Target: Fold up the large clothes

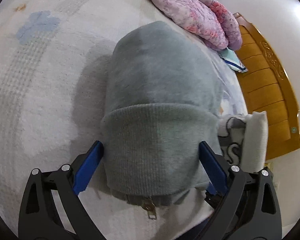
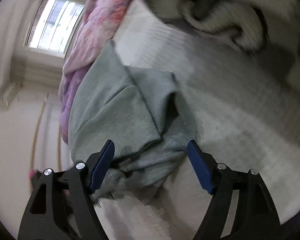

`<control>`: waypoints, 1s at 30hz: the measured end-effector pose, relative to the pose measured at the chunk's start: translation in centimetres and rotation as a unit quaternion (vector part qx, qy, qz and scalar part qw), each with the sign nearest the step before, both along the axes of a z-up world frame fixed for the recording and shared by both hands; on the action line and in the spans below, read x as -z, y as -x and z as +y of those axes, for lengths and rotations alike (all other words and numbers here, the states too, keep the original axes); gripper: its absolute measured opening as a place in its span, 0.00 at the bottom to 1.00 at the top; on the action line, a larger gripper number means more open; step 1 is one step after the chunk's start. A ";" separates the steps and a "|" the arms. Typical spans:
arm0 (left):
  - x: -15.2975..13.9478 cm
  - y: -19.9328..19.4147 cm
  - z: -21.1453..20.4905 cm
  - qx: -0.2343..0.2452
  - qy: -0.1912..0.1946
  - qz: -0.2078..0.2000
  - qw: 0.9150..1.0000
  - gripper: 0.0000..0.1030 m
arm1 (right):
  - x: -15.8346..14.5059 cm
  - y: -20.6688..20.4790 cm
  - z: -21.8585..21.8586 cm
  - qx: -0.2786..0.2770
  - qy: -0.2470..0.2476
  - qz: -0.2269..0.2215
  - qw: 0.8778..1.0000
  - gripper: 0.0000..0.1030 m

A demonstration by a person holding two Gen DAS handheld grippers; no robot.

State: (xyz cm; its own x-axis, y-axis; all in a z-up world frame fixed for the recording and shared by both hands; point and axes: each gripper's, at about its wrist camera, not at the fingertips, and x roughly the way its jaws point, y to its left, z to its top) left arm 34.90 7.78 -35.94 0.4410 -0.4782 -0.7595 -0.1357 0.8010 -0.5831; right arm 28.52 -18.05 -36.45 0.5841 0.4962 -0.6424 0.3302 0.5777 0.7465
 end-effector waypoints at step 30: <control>1.3 -0.8 1.4 0.014 0.024 0.019 0.999 0.82 | 2.1 -6.2 3.1 -0.045 -0.100 0.010 0.994 0.87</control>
State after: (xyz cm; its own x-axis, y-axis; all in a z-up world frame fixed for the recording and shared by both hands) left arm 35.73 9.22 -37.22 0.3974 -0.5271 -0.7512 -0.1358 0.7758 -0.6162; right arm 34.68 -14.94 -38.53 0.5206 0.6648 -0.5358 0.2999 0.4452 0.8437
